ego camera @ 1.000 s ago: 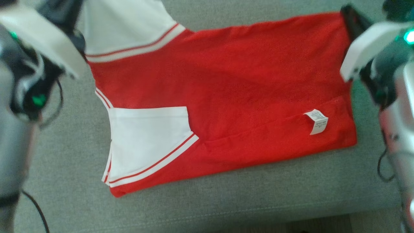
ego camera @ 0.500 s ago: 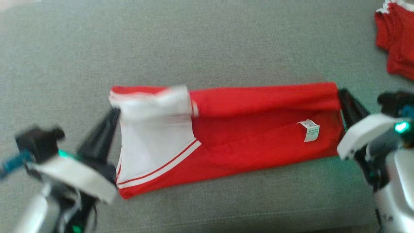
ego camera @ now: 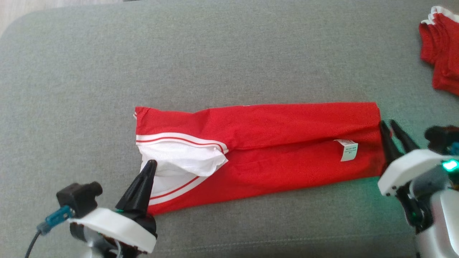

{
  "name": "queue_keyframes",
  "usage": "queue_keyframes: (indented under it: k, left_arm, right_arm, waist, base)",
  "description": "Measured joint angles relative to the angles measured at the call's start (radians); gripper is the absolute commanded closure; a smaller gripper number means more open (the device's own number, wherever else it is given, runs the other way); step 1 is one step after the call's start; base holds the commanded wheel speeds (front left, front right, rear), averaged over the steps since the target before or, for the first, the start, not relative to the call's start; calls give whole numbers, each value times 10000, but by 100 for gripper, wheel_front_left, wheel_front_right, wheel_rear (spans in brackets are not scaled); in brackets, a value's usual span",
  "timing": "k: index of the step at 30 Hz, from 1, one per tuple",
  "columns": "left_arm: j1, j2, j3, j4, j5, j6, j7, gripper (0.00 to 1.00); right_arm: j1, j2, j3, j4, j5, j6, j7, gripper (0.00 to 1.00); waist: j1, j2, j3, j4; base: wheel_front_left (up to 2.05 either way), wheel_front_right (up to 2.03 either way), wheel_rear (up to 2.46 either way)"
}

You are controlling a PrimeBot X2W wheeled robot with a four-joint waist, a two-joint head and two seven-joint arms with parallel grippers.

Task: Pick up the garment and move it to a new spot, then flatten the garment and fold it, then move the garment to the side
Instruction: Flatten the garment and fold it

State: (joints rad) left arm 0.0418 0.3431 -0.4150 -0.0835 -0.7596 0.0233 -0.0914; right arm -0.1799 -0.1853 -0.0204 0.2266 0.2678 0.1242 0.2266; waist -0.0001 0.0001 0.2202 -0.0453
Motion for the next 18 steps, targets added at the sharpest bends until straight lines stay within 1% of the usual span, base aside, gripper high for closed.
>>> queue_keyframes:
  k: [7,11,15,18]
  left_arm:
    - [399,-161,42,209,207,119,-759,0]
    - [356,-326,46,174,497,221,-968,0]
    - [271,-376,42,245,800,349,-1143,0]
    - [68,-454,-27,301,997,403,-1212,0]
  right_arm:
    - [737,410,-819,-671,-56,0,-199,0]
    - [826,545,-857,-918,-130,0,-100,0]
    - [812,543,-755,-917,-203,0,355,0]
    - [617,537,-658,-665,-268,0,886,0]
  waist:
    - [0,0,-145,-3]
    - [0,0,-227,-22]
    - [0,0,-265,-49]
    - [0,0,-257,-53]
  base:
    - [0,0,0]
    - [0,0,0]
    - [0,0,0]
    - [0,0,0]
